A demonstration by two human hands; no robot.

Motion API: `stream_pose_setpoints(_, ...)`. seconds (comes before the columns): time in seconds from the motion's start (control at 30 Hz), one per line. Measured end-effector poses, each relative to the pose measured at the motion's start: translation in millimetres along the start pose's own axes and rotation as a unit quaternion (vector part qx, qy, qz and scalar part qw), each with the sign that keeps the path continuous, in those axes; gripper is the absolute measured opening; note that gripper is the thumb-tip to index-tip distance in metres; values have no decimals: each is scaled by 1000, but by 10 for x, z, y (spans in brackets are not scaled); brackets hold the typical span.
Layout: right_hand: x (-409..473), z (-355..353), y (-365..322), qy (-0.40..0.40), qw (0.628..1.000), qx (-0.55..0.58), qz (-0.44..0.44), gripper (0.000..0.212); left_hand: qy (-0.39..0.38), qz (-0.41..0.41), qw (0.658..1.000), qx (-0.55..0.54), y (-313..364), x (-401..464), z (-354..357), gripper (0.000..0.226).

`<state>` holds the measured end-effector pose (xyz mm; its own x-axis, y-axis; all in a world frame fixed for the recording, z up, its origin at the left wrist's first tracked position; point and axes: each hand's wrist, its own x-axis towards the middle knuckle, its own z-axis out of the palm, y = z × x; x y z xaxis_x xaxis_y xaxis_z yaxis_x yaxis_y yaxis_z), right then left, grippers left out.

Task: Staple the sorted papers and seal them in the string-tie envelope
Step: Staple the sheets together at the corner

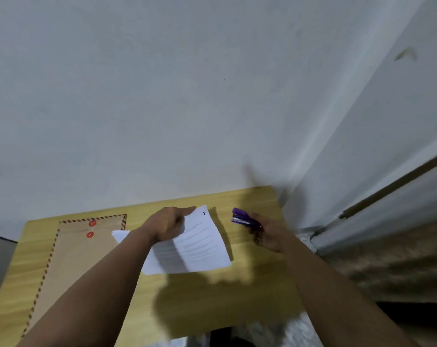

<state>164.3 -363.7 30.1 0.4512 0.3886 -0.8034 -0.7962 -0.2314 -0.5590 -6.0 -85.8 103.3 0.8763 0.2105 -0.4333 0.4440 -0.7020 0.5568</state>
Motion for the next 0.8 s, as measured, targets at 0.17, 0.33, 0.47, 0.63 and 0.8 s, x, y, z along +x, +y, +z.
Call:
stream_pose_setpoints(0.17,-21,82,-232,-116,992,43,7,51,28,-4,1000,9,-27,15,-180,61)
stream_pose_setpoints(0.33,-47,180,-433,-270,961,40,45,48,31,-20,999,35,-28,-10,-334,63)
stream_pose_setpoints(0.47,-130,357,-658,-277,960,-11,34,44,39,-11,998,49,-4,-32,-419,65)
stream_pose_setpoints(0.63,-280,590,-864,-190,972,-123,-64,58,45,12,998,41,111,-67,-468,59)
stream_pose_setpoints(0.8,-360,675,-898,-112,950,-217,-196,76,46,45,998,12,253,-112,-512,61)
